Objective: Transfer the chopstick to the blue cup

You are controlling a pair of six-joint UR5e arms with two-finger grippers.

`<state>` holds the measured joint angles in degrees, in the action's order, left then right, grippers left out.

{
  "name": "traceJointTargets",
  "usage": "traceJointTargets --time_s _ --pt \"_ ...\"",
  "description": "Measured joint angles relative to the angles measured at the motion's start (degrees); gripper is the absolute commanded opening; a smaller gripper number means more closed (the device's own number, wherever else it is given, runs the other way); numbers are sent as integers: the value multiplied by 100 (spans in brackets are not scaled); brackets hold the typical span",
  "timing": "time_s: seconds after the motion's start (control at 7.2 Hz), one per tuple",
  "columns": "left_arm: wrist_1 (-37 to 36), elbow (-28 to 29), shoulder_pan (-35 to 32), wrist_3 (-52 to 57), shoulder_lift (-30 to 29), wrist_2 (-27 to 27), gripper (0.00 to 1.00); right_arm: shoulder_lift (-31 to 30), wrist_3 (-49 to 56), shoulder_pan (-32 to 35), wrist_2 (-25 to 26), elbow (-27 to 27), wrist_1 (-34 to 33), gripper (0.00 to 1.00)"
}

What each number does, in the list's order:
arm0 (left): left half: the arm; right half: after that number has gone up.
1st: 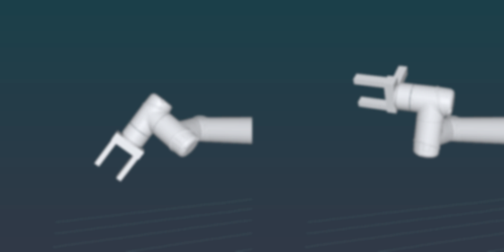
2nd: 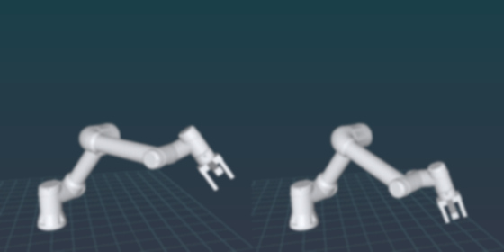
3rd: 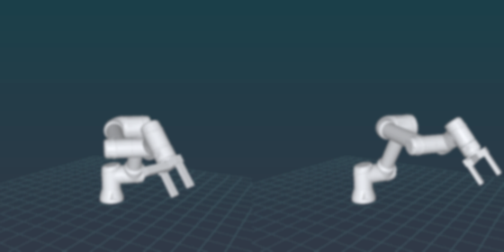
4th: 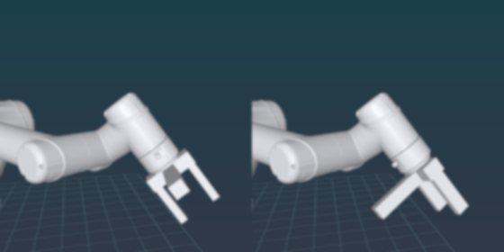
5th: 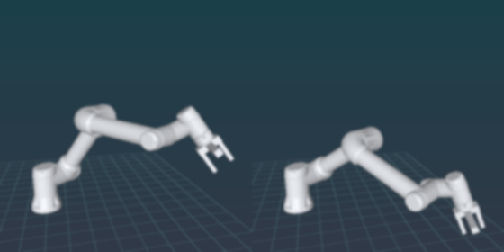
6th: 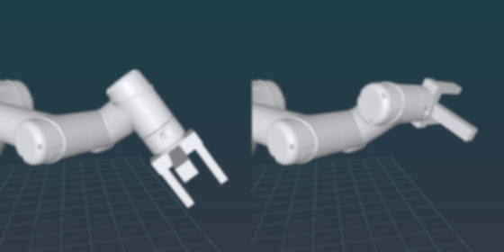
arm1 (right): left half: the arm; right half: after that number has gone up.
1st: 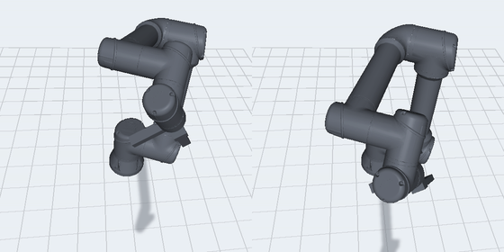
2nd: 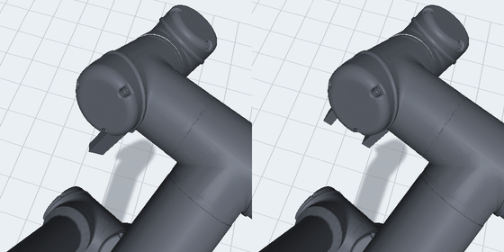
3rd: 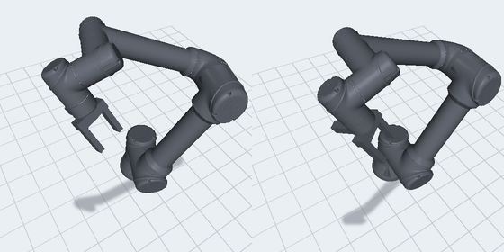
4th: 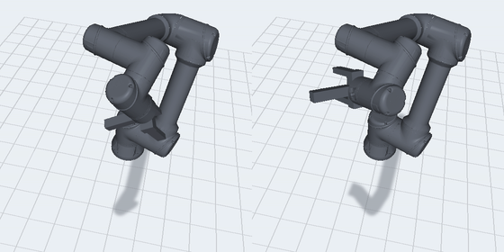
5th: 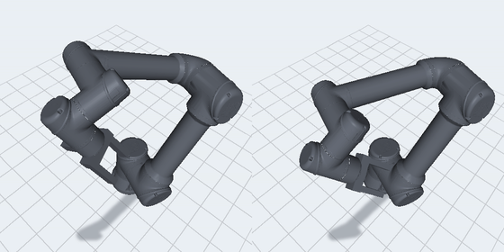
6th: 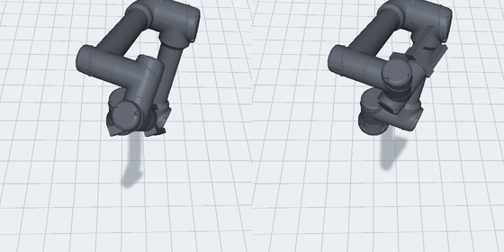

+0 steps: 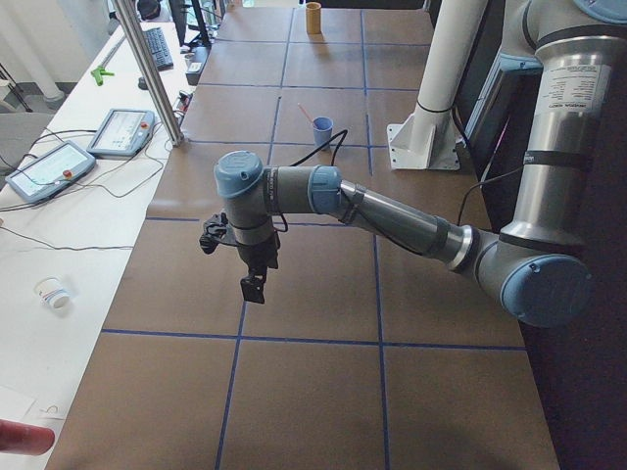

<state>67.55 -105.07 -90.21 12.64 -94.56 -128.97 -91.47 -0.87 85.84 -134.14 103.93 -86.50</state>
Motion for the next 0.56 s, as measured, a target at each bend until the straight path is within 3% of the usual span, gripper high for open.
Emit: traceJointTargets --time_s 0.28,0.56 --pt "101 113 -34 23 208 -188 100 -136 18 81 -6 -188 82 100" --pt "664 409 -46 14 494 -384 100 -321 8 89 -17 -231 90 100"
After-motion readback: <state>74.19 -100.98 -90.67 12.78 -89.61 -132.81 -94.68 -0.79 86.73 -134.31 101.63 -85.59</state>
